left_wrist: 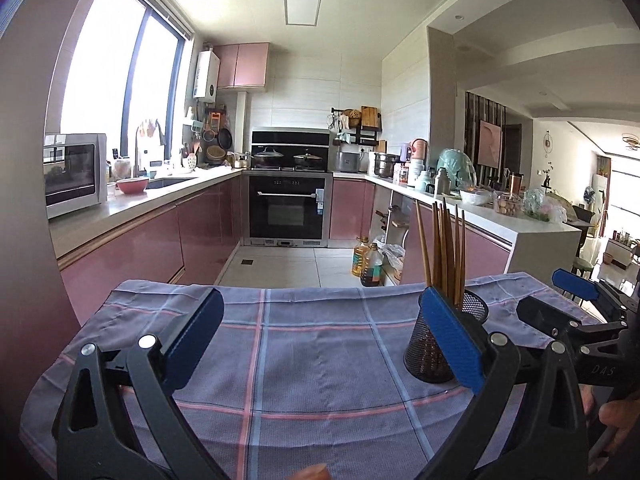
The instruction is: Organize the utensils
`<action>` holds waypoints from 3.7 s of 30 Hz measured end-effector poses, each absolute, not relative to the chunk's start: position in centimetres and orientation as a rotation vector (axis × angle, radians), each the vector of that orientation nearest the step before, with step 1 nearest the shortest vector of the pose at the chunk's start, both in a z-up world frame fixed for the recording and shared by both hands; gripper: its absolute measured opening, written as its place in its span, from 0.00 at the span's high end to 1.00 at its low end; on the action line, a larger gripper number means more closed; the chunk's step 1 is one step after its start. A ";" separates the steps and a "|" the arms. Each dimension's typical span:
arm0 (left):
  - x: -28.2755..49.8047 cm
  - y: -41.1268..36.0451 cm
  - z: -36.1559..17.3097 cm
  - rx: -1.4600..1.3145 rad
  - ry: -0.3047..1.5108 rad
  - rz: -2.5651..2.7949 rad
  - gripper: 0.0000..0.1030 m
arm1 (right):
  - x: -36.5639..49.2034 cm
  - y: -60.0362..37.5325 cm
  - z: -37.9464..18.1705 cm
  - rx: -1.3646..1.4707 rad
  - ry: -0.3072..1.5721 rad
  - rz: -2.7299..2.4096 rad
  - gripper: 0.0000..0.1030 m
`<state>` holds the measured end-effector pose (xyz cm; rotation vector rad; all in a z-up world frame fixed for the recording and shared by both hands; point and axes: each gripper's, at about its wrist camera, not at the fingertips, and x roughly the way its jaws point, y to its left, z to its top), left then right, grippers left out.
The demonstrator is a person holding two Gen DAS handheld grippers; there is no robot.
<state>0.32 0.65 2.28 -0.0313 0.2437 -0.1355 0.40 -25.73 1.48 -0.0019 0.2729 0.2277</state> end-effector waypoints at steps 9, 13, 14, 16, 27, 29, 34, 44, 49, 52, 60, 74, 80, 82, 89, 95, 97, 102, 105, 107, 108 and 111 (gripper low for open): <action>-1.2 0.5 2.7 -0.011 0.215 -0.131 0.05 | -0.6 -25.6 1.8 0.009 0.238 0.220 0.06; -1.6 0.5 2.7 -0.015 0.211 -0.133 0.05 | -0.9 -25.6 1.8 0.011 0.228 0.210 0.06; -1.6 0.4 2.7 -0.015 0.209 -0.130 0.05 | -1.0 -25.6 1.8 0.012 0.226 0.211 0.06; -1.8 0.4 2.8 -0.014 0.206 -0.128 0.05 | -1.1 -25.6 1.7 0.013 0.224 0.210 0.06; -2.3 0.2 2.8 -0.011 0.199 -0.117 0.05 | -1.4 -25.2 1.8 0.008 0.211 0.210 0.06; -2.3 0.2 2.8 -0.011 0.198 -0.118 0.05 | -1.5 -25.2 1.7 0.010 0.210 0.209 0.06; -2.4 0.2 2.7 -0.013 0.200 -0.116 0.05 | -1.7 -25.2 1.7 0.014 0.208 0.208 0.06; -2.7 0.3 2.8 -0.015 0.206 -0.114 0.05 | -1.8 -25.2 1.7 0.015 0.212 0.206 0.06; -2.7 0.3 2.8 -0.014 0.207 -0.109 0.05 | -1.7 -25.0 1.6 0.014 0.215 0.207 0.06; -2.7 0.3 2.9 -0.016 0.208 -0.110 0.05 | -1.4 -24.9 1.6 0.014 0.220 0.209 0.06; -2.6 0.2 2.7 -0.016 0.211 -0.109 0.05 | -1.2 -24.6 1.6 0.015 0.224 0.213 0.06; -2.3 -0.1 2.6 -0.021 0.221 -0.103 0.05 | -0.7 -24.6 1.2 0.021 0.231 0.212 0.06; -2.3 -0.1 2.6 -0.021 0.222 -0.103 0.05 | -0.8 -24.8 1.2 0.027 0.232 0.209 0.06; -2.2 -0.2 2.6 -0.020 0.223 -0.103 0.05 | -0.8 -24.8 1.2 0.027 0.234 0.210 0.06; -2.2 -0.2 2.6 -0.020 0.222 -0.102 0.05 | -0.8 -24.9 1.1 0.029 0.233 0.208 0.06; -2.2 -0.2 2.6 -0.021 0.223 -0.103 0.05 | -0.8 -24.8 1.2 0.030 0.233 0.207 0.06; -2.1 -0.1 2.7 -0.021 0.222 -0.102 0.05 | -0.7 -24.8 1.1 0.030 0.231 0.207 0.06; -2.1 -0.1 2.6 -0.021 0.224 -0.103 0.05 | -0.7 -24.8 1.2 0.033 0.233 0.205 0.06; -2.1 -0.1 2.6 -0.020 0.223 -0.103 0.05 | -0.7 -24.8 1.2 0.033 0.232 0.205 0.06; -2.1 -0.1 2.6 -0.020 0.224 -0.103 0.05 | -0.7 -24.8 1.2 0.035 0.232 0.206 0.06; -2.1 -0.1 2.7 -0.020 0.223 -0.103 0.05 | -0.7 -24.7 1.2 0.035 0.230 0.205 0.06; -2.1 -0.1 2.7 -0.021 0.223 -0.102 0.05 | -0.7 -24.7 1.1 0.037 0.231 0.204 0.06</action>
